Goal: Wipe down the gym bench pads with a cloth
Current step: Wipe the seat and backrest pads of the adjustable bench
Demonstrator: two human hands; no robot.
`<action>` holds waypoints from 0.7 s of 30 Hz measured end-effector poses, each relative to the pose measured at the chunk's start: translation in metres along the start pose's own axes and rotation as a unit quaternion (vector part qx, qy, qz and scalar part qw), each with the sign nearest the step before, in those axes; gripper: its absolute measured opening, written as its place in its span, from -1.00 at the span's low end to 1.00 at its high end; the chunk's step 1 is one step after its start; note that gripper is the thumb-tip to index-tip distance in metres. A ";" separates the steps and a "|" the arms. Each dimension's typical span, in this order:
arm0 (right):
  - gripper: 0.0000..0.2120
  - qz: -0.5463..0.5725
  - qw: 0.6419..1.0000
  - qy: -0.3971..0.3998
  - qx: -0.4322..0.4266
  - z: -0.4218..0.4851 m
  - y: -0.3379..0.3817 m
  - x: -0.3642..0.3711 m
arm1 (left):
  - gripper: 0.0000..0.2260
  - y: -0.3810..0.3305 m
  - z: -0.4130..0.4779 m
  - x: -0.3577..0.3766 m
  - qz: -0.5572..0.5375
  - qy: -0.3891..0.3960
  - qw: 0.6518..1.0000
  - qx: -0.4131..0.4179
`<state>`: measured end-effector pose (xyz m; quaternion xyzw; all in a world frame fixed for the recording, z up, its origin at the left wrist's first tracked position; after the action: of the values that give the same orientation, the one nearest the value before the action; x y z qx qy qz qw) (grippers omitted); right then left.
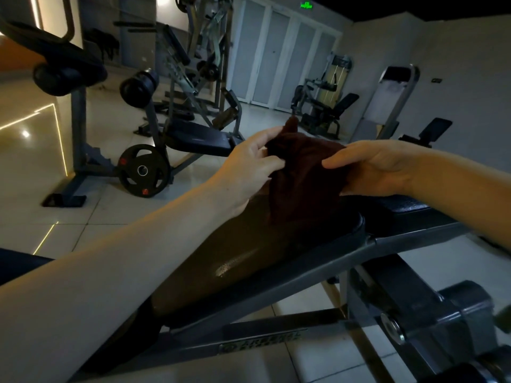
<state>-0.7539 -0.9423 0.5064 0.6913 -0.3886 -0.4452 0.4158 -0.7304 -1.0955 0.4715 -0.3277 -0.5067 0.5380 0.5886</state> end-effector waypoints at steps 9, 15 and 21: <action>-0.65 0.046 0.990 -0.087 -0.103 -0.004 0.012 -0.040 | -0.33 -0.002 -0.005 0.014 -0.017 0.006 1.000 0.000; -0.37 -0.058 0.977 -0.166 -0.123 0.018 0.004 -0.053 | -0.32 0.021 -0.002 0.028 0.179 -0.007 0.980 0.084; -0.27 -0.521 0.740 -0.213 -0.368 0.013 0.011 -0.013 | -0.18 0.070 -0.004 0.003 0.424 0.108 0.898 0.050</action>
<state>-0.7716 -0.9369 0.5172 0.4664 0.1478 -0.8363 0.2475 -0.7479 -1.0774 0.4057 -0.5381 -0.2254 0.7225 0.3710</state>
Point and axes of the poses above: each hand's wrist, its own z-axis towards the middle knuckle, its own x-axis out of the palm, y = z × x, the point moved 7 cm from there along z, towards the middle knuckle, and after that the axes turned 13 degrees about -y, right-handed, at the moved point
